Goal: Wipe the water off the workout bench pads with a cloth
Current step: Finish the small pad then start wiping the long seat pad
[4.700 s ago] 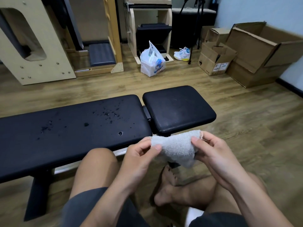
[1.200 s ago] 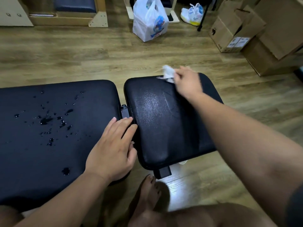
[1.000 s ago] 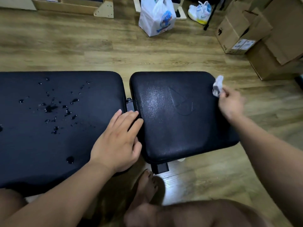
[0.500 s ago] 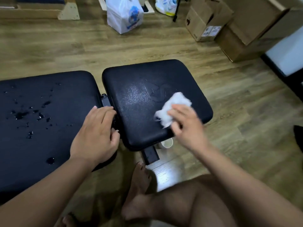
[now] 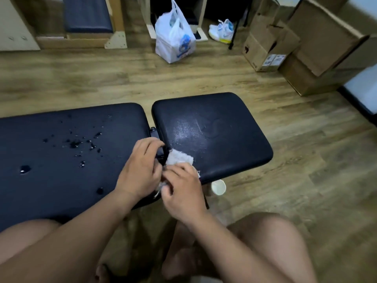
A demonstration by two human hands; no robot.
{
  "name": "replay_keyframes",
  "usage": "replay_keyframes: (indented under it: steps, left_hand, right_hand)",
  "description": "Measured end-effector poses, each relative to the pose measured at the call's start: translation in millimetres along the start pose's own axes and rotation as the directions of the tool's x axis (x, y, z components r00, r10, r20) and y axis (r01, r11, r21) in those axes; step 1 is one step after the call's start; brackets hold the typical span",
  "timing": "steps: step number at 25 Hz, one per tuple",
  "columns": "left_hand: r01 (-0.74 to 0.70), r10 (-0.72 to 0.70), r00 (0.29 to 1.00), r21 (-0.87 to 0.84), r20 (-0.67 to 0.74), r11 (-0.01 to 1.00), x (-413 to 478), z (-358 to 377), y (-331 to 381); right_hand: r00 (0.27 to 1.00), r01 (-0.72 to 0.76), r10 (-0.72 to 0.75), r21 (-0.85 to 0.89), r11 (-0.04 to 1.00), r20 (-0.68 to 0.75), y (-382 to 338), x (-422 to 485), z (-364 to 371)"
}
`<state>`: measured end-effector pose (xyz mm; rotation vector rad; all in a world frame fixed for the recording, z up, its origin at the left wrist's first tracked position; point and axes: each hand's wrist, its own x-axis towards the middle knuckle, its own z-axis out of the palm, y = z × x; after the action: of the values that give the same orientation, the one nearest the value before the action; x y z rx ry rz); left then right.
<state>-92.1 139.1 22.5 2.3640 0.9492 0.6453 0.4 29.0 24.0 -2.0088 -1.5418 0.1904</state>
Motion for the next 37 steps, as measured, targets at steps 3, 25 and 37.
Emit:
replay_keyframes:
  steps: [3, 25, 37]
  left_hand:
    - [0.124, -0.169, 0.969, -0.239, -0.180, 0.963, -12.3, -45.5, 20.4]
    - [0.230, -0.214, 0.971, 0.172, -0.107, 0.958, -191.7, -118.1, -23.0]
    - [-0.316, 0.323, 0.942, 0.561, 0.091, 0.765, -123.9, -122.6, -143.4]
  right_hand:
    - [0.963, -0.262, 0.267, 0.354, 0.898, 0.035, -12.0, -0.1, -15.0]
    - [0.818, -0.573, 0.442, 0.454, 0.683, 0.368, -84.7, 23.7, -29.2]
    - [0.945, -0.188, 0.273, -0.382, 0.905, 0.182, -54.8, 114.3, 69.3]
